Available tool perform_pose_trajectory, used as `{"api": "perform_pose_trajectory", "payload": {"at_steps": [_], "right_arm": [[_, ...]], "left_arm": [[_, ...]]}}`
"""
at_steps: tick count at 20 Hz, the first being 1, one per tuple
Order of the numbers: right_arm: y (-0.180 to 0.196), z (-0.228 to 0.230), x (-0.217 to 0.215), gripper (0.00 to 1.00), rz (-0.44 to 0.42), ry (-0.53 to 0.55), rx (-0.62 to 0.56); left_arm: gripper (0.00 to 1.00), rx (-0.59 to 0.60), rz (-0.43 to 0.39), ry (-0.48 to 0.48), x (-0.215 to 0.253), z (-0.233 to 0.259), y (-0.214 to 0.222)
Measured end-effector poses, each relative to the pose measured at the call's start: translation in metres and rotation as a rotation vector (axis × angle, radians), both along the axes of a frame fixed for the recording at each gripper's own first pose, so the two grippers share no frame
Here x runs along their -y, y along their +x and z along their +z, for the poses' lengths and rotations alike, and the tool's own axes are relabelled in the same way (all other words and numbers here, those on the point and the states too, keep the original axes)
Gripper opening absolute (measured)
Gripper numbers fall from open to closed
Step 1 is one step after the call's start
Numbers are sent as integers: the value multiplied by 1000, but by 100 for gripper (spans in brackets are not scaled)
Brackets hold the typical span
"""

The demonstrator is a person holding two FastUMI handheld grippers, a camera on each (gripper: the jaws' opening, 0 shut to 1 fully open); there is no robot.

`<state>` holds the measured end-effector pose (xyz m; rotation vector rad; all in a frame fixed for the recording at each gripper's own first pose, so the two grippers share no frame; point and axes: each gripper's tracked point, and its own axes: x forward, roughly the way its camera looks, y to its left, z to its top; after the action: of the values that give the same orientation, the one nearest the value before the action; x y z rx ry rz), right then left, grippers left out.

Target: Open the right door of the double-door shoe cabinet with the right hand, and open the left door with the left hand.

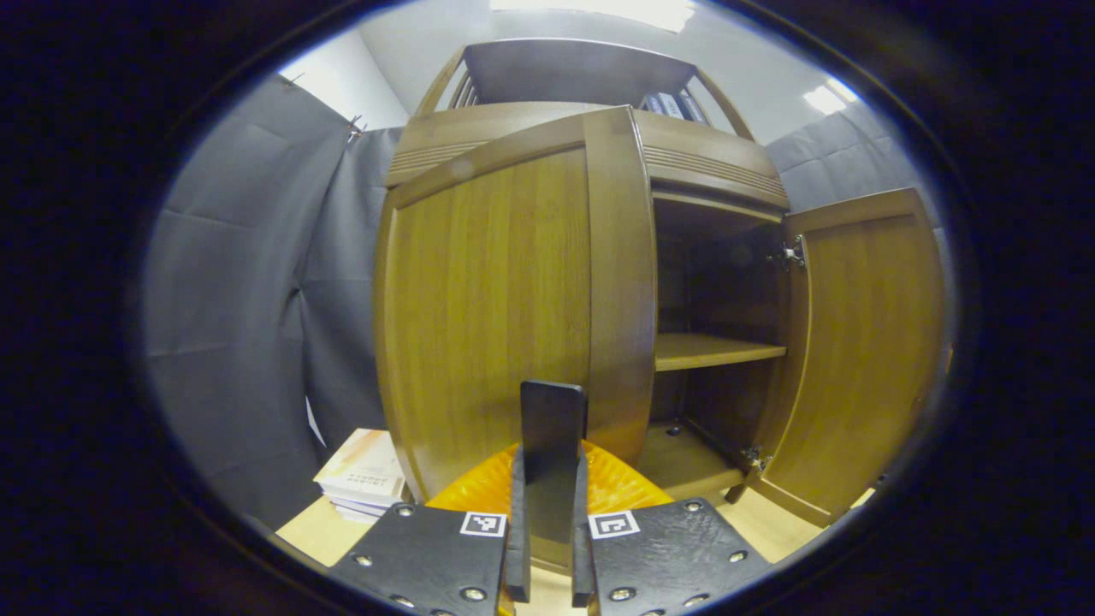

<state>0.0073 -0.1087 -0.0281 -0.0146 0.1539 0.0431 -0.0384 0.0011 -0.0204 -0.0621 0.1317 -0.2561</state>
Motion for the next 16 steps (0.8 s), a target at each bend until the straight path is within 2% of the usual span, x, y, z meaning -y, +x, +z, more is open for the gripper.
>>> {"api": "perform_pose_trajectory", "payload": {"at_steps": [16], "right_arm": [[-2,8,-74,97,185,-37,28]], "left_arm": [[20,-5,64,7,-42,-6,-17]]}}
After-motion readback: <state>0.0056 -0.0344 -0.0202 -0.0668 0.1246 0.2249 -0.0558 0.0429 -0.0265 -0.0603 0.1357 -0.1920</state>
